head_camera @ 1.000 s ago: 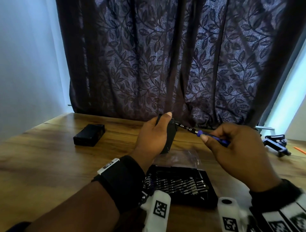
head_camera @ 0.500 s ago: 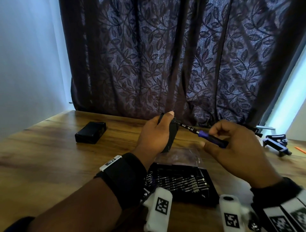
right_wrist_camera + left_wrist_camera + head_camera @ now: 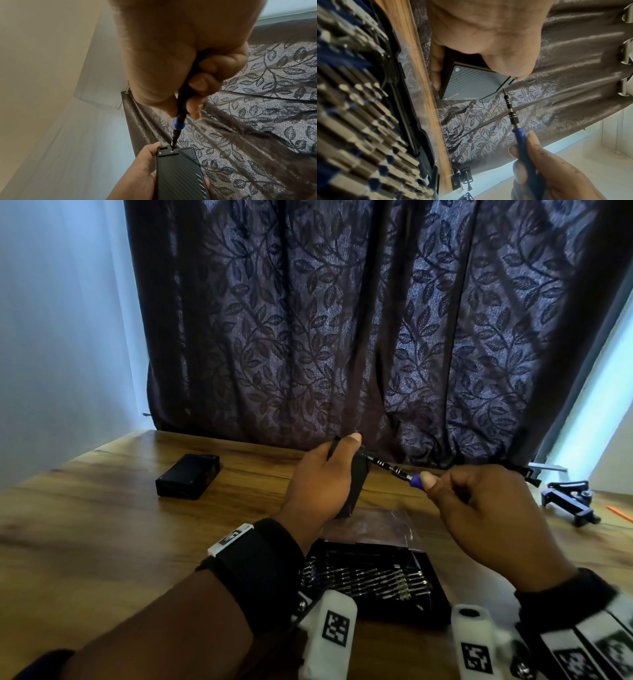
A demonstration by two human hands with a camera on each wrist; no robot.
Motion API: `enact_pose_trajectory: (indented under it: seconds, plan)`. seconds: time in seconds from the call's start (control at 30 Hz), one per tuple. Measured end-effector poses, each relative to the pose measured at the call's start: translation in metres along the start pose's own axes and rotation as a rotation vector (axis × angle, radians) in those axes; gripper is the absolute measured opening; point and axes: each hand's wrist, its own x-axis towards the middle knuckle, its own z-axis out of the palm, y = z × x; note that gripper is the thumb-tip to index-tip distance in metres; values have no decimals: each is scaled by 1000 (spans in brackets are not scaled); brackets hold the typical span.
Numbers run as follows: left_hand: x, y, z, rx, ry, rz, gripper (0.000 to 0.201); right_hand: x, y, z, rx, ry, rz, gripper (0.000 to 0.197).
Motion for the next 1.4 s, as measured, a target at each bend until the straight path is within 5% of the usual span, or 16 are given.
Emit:
enact_pose_trajectory:
  seconds: [0.17, 0.43, 0.63, 0.8, 1.23, 1.4]
  plan:
    - [0, 1, -2, -6, 2, -30, 41, -1, -7, -3, 63, 24, 39, 21]
    - [-1, 0, -2, 23, -6, -18, 35, -1, -4, -1, 45, 76, 5, 24]
    - [-1, 0, -1, 41, 0, 5, 38, 1, 0, 0, -5, 22, -14, 50]
    - [-3, 0, 0, 50, 0, -34, 36, 0, -4, -3, 58, 32, 36, 20]
    - [-2, -3, 0, 74, -26, 9, 28, 2, 2, -1, 29, -11, 53, 37]
    - [0, -7, 1, 85, -25, 12, 29, 2, 2, -2, 65, -9, 76, 23]
